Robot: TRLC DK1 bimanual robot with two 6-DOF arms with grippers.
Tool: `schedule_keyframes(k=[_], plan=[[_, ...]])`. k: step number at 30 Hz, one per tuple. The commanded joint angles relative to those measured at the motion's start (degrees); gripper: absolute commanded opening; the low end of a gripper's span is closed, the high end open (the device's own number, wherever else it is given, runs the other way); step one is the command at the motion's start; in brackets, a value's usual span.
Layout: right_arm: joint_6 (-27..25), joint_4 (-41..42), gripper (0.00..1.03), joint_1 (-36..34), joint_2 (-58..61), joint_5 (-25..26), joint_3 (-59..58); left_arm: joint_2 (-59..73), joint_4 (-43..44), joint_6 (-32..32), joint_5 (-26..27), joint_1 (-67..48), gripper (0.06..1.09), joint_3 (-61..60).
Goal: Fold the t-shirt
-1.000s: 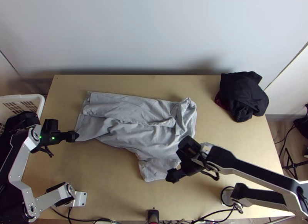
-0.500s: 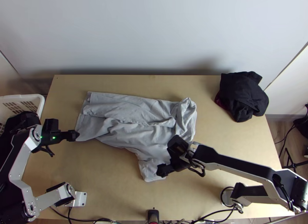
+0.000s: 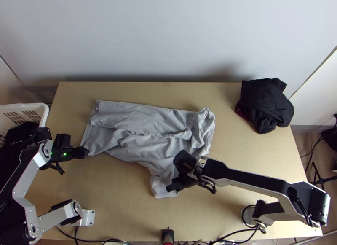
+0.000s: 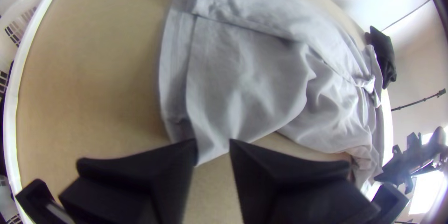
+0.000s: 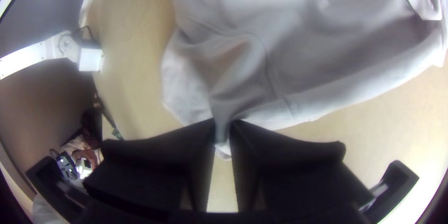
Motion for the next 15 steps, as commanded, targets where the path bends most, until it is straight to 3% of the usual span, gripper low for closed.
schedule_keyframes(k=[1, 8, 15], plan=[[-1.41, -2.40, 0.03, 0.58, 0.45, 2.73, 1.91, -0.42, 0.48, 0.20, 0.18, -0.41, 0.10, -1.47], [-4.84, -7.05, 0.03, -0.21, -3.15, 2.73, 4.64, -0.33, 0.04, -0.95, 0.18, 1.08, 0.10, 1.17], [-7.66, -8.20, 0.03, -7.94, -7.46, 2.73, 11.40, -0.95, -5.41, -3.76, 0.45, 2.66, 0.10, 7.76]])
